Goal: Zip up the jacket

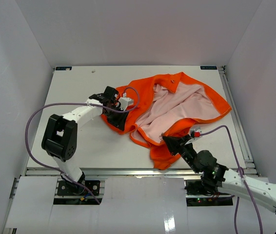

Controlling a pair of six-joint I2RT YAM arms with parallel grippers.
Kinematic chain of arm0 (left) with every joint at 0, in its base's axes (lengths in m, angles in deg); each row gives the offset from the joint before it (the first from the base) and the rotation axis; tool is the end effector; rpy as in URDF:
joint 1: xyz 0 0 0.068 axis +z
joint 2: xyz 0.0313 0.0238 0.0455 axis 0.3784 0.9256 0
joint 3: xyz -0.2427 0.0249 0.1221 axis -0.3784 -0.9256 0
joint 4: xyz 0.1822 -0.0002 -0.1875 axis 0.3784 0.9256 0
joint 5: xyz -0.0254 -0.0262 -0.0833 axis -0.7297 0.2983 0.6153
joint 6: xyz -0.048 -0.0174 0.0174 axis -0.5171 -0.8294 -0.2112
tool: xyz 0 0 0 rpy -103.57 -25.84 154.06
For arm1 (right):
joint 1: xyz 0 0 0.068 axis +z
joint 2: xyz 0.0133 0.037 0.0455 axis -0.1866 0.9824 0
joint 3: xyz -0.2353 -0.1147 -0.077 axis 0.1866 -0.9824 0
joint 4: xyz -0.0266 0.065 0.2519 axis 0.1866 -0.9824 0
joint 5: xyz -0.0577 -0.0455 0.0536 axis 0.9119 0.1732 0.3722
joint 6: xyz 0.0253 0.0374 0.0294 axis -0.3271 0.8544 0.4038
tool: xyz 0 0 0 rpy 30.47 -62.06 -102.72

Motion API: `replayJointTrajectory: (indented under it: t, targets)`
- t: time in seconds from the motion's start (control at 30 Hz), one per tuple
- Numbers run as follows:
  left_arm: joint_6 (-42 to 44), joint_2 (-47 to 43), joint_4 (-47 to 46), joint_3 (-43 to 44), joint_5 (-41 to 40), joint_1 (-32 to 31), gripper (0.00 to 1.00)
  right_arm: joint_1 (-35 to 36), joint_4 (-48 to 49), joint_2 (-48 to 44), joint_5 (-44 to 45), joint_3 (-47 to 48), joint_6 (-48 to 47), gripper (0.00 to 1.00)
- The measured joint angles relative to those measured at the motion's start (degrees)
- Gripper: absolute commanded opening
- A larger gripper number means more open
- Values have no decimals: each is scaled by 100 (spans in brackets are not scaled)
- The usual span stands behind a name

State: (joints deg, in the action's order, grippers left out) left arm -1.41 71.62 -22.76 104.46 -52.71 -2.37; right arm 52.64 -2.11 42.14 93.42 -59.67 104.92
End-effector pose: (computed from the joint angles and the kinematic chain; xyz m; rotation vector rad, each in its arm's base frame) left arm 0.3017 -0.1527 0.2060 0.9462 2.6617 -0.5901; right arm 0.0757 0.1125 0.2026 -0.0817 1.5088 0.8748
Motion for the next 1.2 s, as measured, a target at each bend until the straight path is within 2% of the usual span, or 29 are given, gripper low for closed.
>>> replayJointTrajectory:
  t: [0.27,0.93,1.0,1.2]
  targets:
    - [-74,564,31,1,-41,0,49,0,-40,-8,1,0,12,8]
    - [-100,566,-142,62,-365,-30,53,0,-64,-116,-1,0,10,8]
    - [-131,571,-162,35,-379,-76,52,0,-64,-115,-1,0,10,8]
    - [-278,671,-188,-91,-413,-232,31,0,-69,-176,-3,0,10,8]
